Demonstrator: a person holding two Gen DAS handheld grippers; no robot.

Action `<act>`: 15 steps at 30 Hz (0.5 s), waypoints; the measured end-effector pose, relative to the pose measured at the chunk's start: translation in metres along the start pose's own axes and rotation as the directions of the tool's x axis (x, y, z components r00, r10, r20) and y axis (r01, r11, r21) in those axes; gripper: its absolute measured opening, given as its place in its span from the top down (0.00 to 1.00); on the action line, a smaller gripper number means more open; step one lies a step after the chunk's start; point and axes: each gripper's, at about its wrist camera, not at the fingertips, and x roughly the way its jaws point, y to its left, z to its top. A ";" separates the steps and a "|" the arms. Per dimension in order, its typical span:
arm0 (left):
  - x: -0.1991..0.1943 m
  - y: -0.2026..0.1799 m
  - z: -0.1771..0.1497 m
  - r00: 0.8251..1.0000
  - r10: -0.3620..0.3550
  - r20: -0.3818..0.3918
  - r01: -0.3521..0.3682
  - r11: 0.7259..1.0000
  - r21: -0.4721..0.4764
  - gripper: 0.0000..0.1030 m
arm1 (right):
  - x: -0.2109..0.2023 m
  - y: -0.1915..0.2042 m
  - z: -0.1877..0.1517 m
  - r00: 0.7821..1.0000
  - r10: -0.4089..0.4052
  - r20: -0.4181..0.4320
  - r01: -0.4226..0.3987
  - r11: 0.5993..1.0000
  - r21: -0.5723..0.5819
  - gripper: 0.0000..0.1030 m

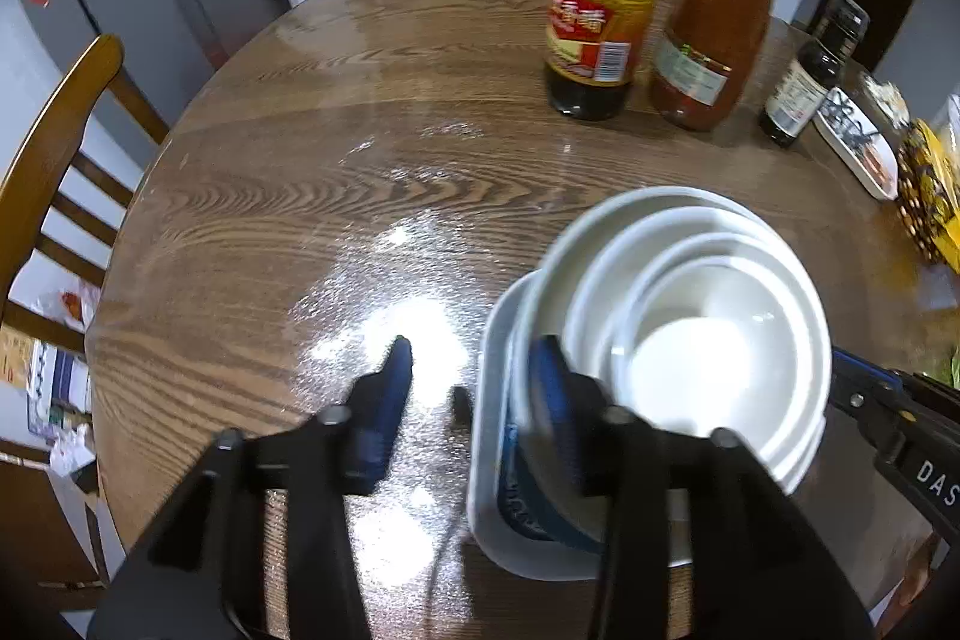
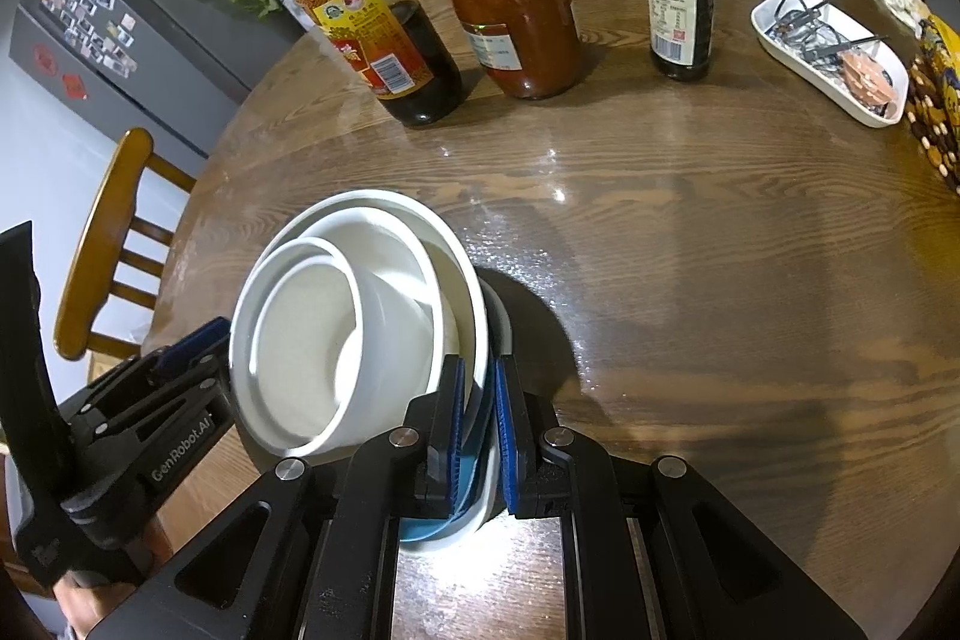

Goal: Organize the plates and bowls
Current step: 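Open both grippers and release the bowl stack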

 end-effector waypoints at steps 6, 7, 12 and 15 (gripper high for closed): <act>0.002 0.006 0.000 1.000 0.001 -0.011 -0.002 1.000 -0.026 0.36 | -0.003 0.000 0.000 0.999 -0.035 0.005 0.035 0.999 -0.008 0.87; 0.002 0.006 0.000 1.000 0.001 -0.012 -0.002 1.000 -0.025 0.35 | -0.004 0.000 0.001 0.999 -0.038 0.005 0.038 0.999 -0.009 0.87; 0.004 0.007 0.000 1.000 0.005 -0.025 -0.006 1.000 -0.023 0.29 | -0.008 0.001 0.000 0.999 -0.046 0.013 0.046 0.999 -0.014 0.87; 0.000 0.009 0.001 1.000 0.007 -0.004 -0.007 1.000 -0.029 0.25 | -0.015 0.003 0.001 0.996 -0.076 0.049 0.077 0.997 -0.031 0.87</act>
